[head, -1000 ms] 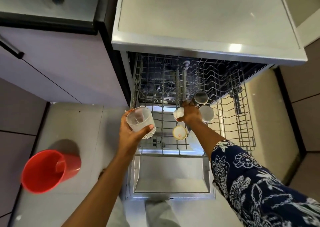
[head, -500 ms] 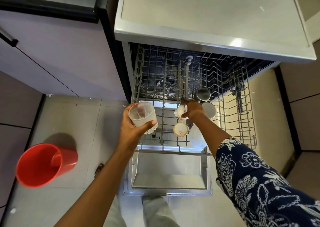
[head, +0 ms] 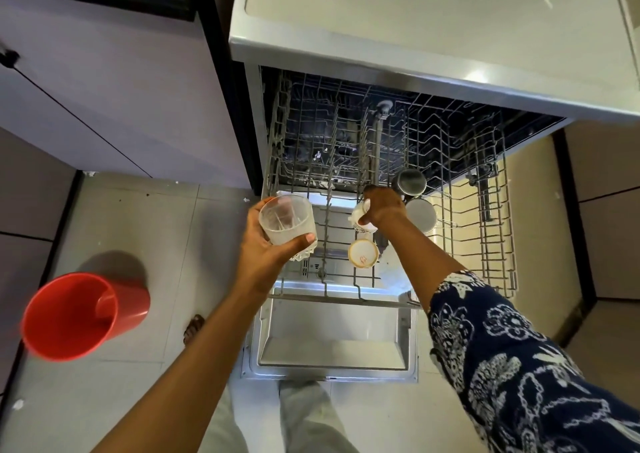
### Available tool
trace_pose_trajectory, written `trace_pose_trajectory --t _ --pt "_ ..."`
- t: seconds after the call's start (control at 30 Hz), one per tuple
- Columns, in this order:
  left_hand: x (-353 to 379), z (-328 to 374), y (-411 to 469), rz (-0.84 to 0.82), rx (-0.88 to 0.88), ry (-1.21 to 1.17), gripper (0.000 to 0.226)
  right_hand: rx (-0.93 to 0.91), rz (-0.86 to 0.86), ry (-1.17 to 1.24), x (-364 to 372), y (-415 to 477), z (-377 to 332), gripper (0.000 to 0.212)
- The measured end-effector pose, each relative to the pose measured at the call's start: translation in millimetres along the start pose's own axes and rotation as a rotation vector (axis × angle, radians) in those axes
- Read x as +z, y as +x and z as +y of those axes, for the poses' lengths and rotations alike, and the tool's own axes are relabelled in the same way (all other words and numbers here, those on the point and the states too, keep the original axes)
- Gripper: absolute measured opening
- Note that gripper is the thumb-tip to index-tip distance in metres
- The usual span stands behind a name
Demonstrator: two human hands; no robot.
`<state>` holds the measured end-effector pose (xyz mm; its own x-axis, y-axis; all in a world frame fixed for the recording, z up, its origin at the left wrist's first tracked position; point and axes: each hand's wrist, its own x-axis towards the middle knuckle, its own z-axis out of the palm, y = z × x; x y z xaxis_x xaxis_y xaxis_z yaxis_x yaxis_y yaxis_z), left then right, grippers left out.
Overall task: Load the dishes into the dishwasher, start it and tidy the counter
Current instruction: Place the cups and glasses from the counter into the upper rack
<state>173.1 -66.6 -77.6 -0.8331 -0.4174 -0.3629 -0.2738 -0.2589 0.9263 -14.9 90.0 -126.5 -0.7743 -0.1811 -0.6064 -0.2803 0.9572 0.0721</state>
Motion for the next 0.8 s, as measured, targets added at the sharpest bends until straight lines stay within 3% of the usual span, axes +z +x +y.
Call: trace_pose_trajectory --t 0.3,0.43,0.8 --pt "-3 1 3 -0.007 0.009 -0.006 0.081 0.048 0.117 0.158 -27 5 18 0.07" --pt "-4 2 3 -0.006 0.011 -0.013 0.085 0.04 0.037 0.074 -16 1 3 0.074" --pt "-8 -4 -1 -0.003 -0.007 -0.049 0.082 0.07 0.032 0.188 -6 12 11 0.064"
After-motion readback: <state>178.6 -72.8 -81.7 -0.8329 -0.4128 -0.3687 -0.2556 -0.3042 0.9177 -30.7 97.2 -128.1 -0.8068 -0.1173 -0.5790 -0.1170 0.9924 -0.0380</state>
